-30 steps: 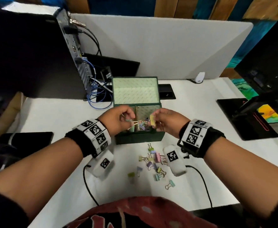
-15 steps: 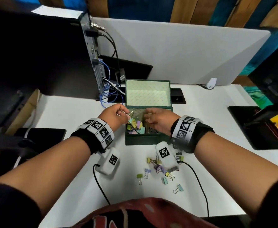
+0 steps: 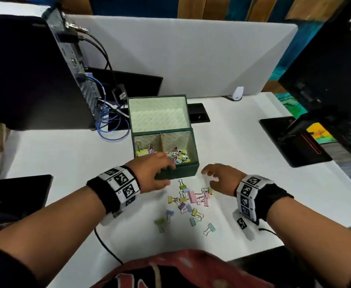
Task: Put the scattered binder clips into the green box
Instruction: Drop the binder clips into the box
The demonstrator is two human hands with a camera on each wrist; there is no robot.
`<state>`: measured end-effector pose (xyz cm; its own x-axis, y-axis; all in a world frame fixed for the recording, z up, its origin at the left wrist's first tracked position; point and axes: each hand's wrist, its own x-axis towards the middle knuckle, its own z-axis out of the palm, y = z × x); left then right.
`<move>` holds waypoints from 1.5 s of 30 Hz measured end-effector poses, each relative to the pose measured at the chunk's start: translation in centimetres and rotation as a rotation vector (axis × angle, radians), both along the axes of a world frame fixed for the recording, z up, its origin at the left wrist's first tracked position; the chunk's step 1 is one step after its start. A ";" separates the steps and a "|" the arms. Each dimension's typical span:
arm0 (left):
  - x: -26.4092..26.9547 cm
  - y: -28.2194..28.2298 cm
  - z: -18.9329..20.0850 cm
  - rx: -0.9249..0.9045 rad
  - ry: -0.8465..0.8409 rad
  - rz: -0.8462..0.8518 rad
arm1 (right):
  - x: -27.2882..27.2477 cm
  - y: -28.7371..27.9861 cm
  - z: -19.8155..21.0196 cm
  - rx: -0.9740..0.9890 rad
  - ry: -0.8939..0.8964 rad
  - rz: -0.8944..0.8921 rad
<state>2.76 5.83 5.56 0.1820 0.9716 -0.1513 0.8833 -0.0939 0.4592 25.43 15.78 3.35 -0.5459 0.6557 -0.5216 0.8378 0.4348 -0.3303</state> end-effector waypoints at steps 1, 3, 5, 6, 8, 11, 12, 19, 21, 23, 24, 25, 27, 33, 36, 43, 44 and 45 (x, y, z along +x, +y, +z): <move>0.5 -0.3 -0.6 -0.115 0.086 -0.096 | 0.5 -0.1 -0.5 0.007 -0.076 0.025; 1.1 -0.9 -2.8 -0.318 0.249 -0.222 | 1.3 -0.6 -1.5 -0.013 -0.142 0.062; 1.4 -1.7 -4.9 -0.442 0.359 -0.266 | 1.9 -1.1 -2.3 -0.014 -0.154 0.112; 1.4 -2.0 -5.7 -0.461 0.390 -0.276 | 1.9 -1.3 -2.5 0.003 -0.155 0.142; 1.5 -2.2 -6.5 -0.447 0.397 -0.283 | 2.0 -1.5 -3.1 0.038 -0.155 0.179; 1.8 -1.9 -6.8 -0.399 0.334 -0.266 | 2.0 -1.3 -3.5 0.065 -0.124 0.169; 2.0 -1.8 -6.8 -0.391 0.313 -0.259 | 1.9 -1.3 -3.5 0.063 -0.113 0.162; 2.9 -1.0 -6.9 -0.366 0.212 -0.199 | -0.4 -2.1 -3.2 0.128 -0.040 0.370; 3.0 -1.0 -6.9 -0.376 0.188 -0.170 | -1.3 -2.3 -3.5 0.163 -0.067 0.406; 3.0 -1.0 -6.9 -0.368 0.170 -0.142 | -2.0 -2.5 -3.8 0.177 -0.079 0.414; 3.0 -1.1 -6.9 -0.363 0.165 -0.131 | -2.3 -2.6 -3.7 0.178 -0.073 0.408; 3.0 -1.2 -7.0 -0.361 0.162 -0.121 | -2.5 -2.6 -3.8 0.180 -0.062 0.403; 2.9 -1.3 -7.0 -0.363 0.162 -0.107 | -2.7 -2.5 -3.6 0.181 -0.039 0.388; 2.2 -1.7 -7.2 -0.373 0.163 -0.058 | -3.7 -1.8 -0.4 -0.020 0.279 0.113; 2.0 -1.9 -7.4 -0.378 0.136 -0.011 | -6.3 -1.3 2.4 -0.096 0.513 -0.038; 1.8 -2.1 -7.8 -0.399 0.115 0.007 | -11.8 -0.8 5.0 -0.057 0.641 -0.005; 1.7 -2.1 -7.9 -0.393 0.104 0.011 | -11.9 -0.7 4.9 -0.052 0.630 0.008; 1.6 -2.1 -7.9 -0.397 0.099 0.013 | -11.7 -0.5 4.9 -0.044 0.613 0.014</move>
